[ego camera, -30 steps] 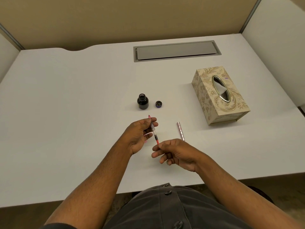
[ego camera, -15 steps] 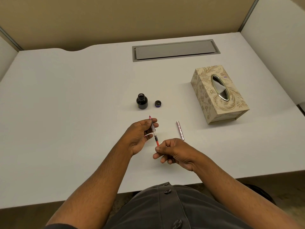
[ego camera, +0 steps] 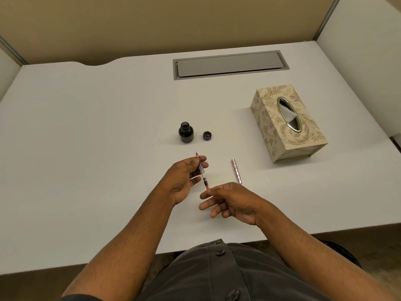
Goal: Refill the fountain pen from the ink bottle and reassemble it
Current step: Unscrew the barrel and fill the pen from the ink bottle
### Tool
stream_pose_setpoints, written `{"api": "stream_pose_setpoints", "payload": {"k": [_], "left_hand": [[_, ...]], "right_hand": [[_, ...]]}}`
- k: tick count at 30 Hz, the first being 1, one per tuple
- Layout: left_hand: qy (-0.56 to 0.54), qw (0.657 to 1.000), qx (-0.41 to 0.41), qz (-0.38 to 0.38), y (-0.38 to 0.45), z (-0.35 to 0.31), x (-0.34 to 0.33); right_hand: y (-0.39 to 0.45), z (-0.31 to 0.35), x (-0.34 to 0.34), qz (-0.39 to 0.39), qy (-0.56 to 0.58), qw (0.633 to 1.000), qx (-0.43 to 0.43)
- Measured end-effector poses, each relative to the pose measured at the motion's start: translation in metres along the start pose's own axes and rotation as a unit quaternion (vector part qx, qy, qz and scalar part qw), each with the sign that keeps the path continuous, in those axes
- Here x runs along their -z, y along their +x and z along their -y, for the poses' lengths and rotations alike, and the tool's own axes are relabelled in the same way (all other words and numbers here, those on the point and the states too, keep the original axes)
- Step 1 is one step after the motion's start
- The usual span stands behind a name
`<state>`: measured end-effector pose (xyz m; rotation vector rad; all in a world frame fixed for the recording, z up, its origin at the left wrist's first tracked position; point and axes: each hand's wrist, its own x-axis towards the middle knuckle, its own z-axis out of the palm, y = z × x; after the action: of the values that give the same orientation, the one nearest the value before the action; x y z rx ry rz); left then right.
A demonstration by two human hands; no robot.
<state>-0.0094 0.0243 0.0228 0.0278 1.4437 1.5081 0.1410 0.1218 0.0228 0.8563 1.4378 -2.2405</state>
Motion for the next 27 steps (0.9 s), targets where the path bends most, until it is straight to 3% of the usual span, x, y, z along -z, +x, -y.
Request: {"api": "stream_pose_setpoints", "payload": {"k": [27], "left_hand": [[-0.006, 1.000, 0.004, -0.009, 0.0062, -0.0024, 0.0007]], "right_hand": [[0.0047, 0.0028, 0.0031, 0.017, -0.018, 0.999, 0.023]]}}
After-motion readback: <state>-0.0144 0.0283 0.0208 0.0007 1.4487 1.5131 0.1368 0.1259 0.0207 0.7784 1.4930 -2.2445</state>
